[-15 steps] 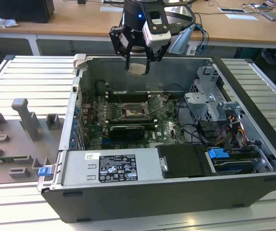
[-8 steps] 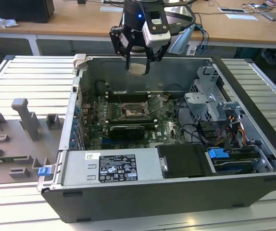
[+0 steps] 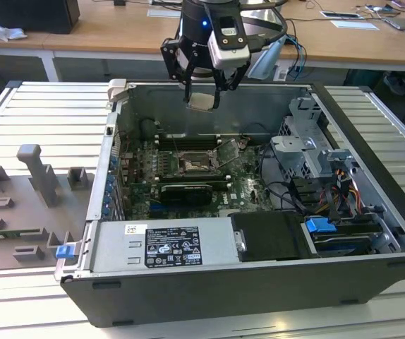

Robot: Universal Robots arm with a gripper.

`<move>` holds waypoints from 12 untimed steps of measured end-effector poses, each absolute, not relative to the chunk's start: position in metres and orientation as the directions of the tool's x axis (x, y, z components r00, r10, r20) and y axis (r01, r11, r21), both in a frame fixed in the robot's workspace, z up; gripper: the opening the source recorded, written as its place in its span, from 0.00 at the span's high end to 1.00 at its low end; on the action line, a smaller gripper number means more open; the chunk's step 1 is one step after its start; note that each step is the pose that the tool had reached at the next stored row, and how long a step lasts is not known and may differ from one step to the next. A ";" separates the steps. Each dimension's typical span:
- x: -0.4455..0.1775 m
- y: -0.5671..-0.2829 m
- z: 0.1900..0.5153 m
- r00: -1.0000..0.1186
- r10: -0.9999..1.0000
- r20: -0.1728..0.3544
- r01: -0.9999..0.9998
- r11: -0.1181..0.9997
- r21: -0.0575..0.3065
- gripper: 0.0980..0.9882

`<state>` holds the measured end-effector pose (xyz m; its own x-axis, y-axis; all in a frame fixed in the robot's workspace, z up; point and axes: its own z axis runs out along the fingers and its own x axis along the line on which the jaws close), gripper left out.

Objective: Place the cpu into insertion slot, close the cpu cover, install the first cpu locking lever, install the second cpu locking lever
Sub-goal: 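Place the cpu into insertion slot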

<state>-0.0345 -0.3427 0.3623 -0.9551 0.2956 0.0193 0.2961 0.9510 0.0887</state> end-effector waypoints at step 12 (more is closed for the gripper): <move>-0.034 -0.343 0.362 -0.946 0.325 0.019 0.325 0.941 0.089 0.50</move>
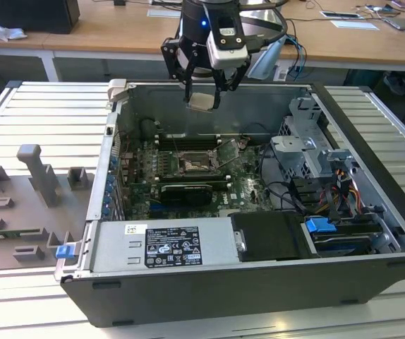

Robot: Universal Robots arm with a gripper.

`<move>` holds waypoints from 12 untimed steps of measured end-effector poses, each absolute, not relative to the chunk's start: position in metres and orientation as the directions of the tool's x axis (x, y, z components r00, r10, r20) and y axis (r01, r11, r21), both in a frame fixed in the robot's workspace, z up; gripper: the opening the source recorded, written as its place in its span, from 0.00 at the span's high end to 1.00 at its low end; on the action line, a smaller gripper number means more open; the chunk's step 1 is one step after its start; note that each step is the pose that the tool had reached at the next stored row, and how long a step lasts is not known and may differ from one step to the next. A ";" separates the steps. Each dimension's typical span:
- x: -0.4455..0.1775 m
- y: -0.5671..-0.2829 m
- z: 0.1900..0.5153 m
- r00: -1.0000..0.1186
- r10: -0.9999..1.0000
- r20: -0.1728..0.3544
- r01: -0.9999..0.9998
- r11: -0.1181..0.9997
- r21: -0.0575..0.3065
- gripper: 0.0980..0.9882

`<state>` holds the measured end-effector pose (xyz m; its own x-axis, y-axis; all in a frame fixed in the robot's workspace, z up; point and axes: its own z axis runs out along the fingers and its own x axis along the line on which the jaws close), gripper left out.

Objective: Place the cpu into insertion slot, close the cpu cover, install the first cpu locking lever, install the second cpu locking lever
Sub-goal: 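Place the cpu into insertion slot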

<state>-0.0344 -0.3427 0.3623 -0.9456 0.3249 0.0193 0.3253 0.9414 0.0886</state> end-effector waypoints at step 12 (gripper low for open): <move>-0.034 -0.343 0.362 -0.935 0.353 0.019 0.353 0.931 0.089 0.50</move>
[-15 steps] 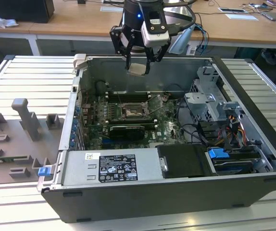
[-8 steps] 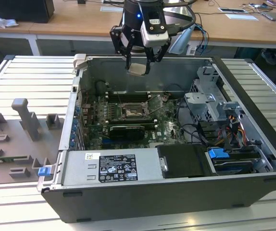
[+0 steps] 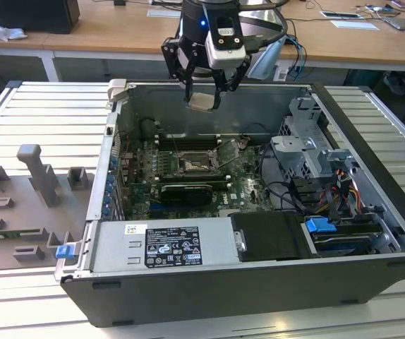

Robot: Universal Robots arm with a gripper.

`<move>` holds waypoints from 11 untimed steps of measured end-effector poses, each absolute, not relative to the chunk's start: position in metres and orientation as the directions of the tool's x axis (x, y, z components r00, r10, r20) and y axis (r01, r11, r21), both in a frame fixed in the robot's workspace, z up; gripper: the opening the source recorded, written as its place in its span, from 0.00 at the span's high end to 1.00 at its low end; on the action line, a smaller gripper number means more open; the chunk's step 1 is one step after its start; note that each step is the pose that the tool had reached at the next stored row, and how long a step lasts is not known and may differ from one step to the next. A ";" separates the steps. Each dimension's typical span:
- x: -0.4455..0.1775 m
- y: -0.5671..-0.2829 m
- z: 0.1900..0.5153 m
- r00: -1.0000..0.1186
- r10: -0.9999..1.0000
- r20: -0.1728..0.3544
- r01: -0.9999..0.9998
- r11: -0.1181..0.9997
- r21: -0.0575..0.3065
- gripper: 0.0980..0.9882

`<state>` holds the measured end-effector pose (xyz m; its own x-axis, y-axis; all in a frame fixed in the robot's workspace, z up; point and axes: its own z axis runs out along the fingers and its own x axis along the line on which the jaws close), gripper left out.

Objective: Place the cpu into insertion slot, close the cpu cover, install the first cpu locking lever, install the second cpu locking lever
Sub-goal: 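Place the cpu into insertion slot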

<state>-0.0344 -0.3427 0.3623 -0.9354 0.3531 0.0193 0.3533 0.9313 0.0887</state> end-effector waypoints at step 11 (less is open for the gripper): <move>-0.034 -0.343 0.362 -0.928 0.373 0.019 0.373 0.924 0.089 0.50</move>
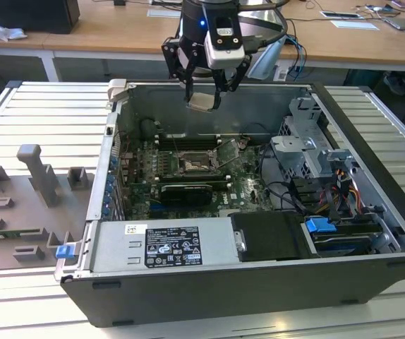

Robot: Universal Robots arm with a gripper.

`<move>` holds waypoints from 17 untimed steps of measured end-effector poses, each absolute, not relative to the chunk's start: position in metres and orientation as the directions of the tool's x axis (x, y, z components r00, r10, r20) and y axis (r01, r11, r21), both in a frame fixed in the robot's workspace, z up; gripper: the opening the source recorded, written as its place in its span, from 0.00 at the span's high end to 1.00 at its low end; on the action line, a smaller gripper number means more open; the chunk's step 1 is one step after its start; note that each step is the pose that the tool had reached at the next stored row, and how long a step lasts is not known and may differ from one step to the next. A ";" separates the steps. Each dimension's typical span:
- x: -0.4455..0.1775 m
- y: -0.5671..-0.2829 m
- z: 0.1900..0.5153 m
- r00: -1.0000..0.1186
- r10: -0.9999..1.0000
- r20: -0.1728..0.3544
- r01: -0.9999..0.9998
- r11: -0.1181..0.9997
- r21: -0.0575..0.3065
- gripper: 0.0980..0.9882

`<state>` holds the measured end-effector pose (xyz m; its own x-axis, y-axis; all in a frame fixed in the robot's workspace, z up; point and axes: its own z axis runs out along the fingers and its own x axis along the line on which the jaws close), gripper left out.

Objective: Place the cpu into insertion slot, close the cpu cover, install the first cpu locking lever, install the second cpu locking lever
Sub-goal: 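Place the cpu into insertion slot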

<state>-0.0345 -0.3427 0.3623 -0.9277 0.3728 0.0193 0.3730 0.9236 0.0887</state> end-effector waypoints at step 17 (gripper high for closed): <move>-0.035 -0.343 0.355 -0.889 0.457 0.019 0.457 0.885 0.087 0.50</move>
